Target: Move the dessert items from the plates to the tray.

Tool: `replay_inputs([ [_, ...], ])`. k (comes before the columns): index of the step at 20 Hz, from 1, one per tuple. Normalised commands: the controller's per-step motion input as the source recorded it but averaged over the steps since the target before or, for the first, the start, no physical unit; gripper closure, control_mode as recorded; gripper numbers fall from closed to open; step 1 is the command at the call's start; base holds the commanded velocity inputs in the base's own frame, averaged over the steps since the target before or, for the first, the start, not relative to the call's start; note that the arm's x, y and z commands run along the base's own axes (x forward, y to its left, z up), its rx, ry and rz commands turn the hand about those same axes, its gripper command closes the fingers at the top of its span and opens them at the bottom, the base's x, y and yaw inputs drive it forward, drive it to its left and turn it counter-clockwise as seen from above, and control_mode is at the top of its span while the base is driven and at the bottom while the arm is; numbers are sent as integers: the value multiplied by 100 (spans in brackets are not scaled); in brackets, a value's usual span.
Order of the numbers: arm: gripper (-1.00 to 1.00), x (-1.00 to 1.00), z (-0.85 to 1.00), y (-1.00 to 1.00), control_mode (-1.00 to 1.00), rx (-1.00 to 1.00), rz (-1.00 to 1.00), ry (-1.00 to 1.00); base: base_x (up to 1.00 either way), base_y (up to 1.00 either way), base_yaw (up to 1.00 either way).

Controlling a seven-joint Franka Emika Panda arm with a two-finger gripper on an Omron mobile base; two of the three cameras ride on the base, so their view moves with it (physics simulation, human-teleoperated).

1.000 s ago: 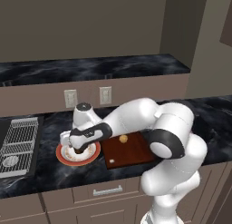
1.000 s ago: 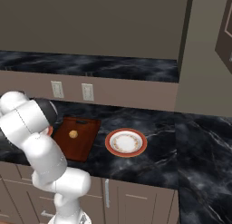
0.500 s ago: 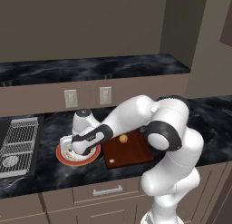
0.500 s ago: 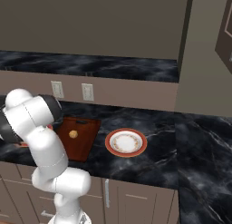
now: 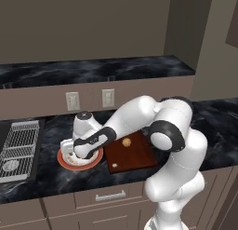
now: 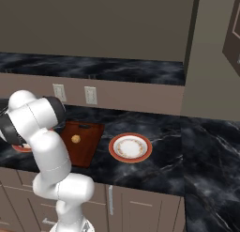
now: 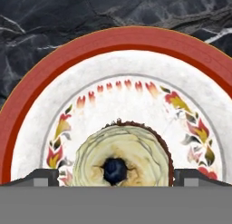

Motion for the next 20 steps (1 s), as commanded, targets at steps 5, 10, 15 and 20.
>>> replay_inputs([
  [5, 100, 0, 0, 0, -100, 0, 0, 0, 0, 0, 0],
  [10, 100, 0, 0, 0, -100, 0, 0, 0, 0, 0, 0],
  [15, 100, -11, 8, 0, -100, 0, 0, 0, 0, 0, 0],
  [20, 100, -23, 66, -9, -100, 0, 2, 0, 0, 0, 0],
])
